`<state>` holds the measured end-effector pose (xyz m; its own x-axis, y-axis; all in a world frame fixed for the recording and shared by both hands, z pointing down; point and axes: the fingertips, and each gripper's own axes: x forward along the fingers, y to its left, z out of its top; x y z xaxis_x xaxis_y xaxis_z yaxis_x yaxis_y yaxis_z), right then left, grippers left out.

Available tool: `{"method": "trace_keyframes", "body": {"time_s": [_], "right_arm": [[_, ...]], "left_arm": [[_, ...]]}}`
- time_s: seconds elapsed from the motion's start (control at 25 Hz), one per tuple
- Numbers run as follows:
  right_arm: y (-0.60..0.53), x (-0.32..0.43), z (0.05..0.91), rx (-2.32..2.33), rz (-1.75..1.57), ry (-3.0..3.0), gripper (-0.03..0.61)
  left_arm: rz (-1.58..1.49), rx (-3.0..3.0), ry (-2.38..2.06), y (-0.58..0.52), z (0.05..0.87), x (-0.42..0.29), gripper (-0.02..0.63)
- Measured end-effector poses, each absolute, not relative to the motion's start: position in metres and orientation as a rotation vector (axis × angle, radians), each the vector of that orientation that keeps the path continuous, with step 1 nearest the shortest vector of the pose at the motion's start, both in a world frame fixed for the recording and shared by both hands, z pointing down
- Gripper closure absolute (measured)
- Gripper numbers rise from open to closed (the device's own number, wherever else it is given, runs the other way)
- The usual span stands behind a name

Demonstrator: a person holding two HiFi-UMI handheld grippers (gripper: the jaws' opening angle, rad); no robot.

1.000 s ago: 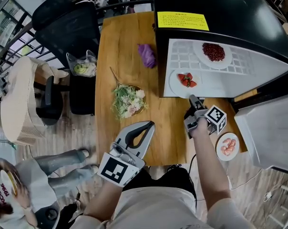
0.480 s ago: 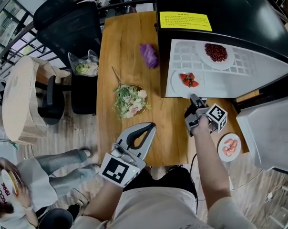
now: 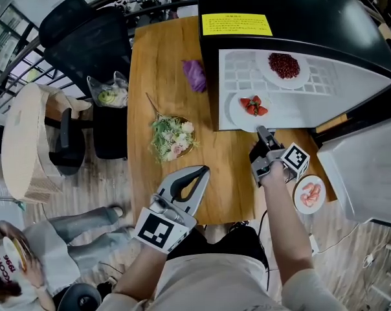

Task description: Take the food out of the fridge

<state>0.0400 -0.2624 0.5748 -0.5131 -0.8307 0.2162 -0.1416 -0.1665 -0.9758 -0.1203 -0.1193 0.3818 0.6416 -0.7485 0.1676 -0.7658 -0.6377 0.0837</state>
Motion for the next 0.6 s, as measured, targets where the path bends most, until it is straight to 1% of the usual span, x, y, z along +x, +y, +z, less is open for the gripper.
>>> {"method": "trace_keyframes", "body": {"time_s": [0.36, 0.6], "right_arm": [[-0.208, 0.06, 0.54, -1.062, -1.692, 1.624, 0.553], [-0.148, 0.072, 0.531, -1.033, -1.686, 1.64, 0.552]], "left_arm": [[0.154, 2.721, -1.196, -0.113, 0.384, -0.104, 0.607], [0.157, 2.776, -1.102, -0.104, 0.392, -0.073, 0.607]]}}
